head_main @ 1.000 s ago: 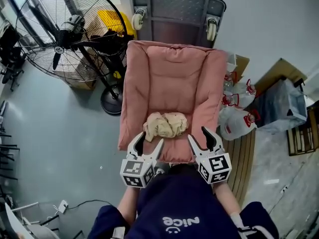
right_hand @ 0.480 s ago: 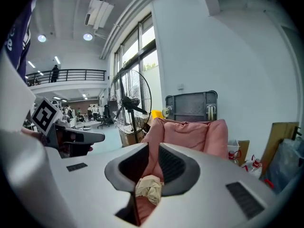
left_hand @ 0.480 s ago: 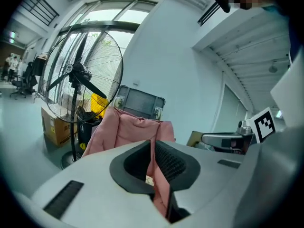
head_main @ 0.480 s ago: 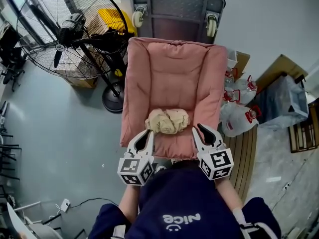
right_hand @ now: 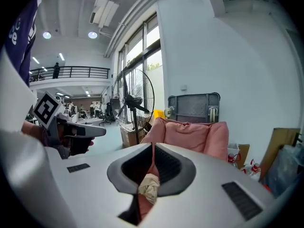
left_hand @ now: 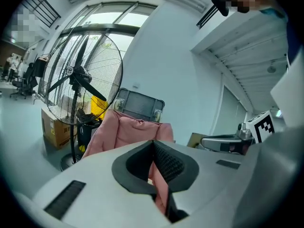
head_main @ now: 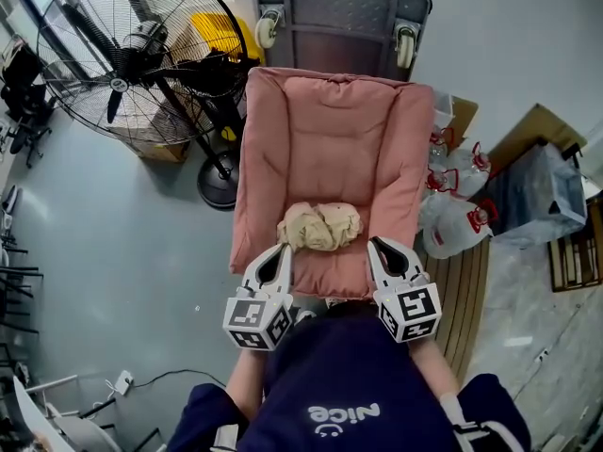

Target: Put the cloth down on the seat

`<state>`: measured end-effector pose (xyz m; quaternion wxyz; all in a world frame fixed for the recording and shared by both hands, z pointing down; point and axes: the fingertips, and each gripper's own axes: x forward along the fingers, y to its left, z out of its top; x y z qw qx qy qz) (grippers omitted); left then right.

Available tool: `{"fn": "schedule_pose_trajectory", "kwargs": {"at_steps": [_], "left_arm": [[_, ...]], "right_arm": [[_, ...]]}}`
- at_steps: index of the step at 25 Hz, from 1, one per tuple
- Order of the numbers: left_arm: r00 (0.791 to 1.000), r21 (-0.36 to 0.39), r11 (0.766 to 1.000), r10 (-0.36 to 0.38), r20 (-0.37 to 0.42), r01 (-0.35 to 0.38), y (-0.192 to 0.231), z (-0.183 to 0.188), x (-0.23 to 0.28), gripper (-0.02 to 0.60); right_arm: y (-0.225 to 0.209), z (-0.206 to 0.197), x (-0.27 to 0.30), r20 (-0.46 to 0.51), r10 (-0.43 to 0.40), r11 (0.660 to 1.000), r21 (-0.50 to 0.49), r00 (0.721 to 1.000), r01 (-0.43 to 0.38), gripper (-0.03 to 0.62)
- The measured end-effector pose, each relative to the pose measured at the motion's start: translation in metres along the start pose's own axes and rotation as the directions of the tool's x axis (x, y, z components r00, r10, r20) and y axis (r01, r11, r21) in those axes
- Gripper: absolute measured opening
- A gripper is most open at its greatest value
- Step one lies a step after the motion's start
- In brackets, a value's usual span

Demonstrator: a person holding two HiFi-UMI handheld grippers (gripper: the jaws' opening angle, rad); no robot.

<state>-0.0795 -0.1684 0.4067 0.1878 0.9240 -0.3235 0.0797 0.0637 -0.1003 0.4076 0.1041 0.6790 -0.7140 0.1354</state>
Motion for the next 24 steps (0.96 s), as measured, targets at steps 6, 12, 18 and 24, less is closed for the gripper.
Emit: {"fn": "schedule_pose_trajectory", "kwargs": {"at_steps": [6,12,18,24], "left_arm": [[1.0,-0.048,0.999,-0.003,0.021,0.004,-0.0017,-0.003,-0.0024,0.02],[1.0,-0.035,0.999,0.008,0.012,-0.007,-0.0023,-0.0066,-0.0027,0.02],[1.0,-0.01,1.0,0.014,0.001,-0.014,-0.0052,-0.0086,-0.0031,0.018],[1.0,-0.027,1.0,-0.003,0.018,0.003,-0.0051,-0.0049,-0.0038,0.018]], "right_arm": [[-0.0035,-0.0066,-0.0031,-0.015,-0.022,1.0,-0.017,1.0,0.022,0.054],[-0.0086,-0.0099,-0.0062,-0.016,-0.042,0.999,-0.018,0.999,0.041,0.054],[-0.0092,-0.0105,-0.008,-0.008,-0.045,0.999,-0.016,0.999,0.045,0.054],[-0.0079,-0.0092,-0.0067,-0.009,-0.058,0.998,-0.034,0.998,0.058,0.054]]}}
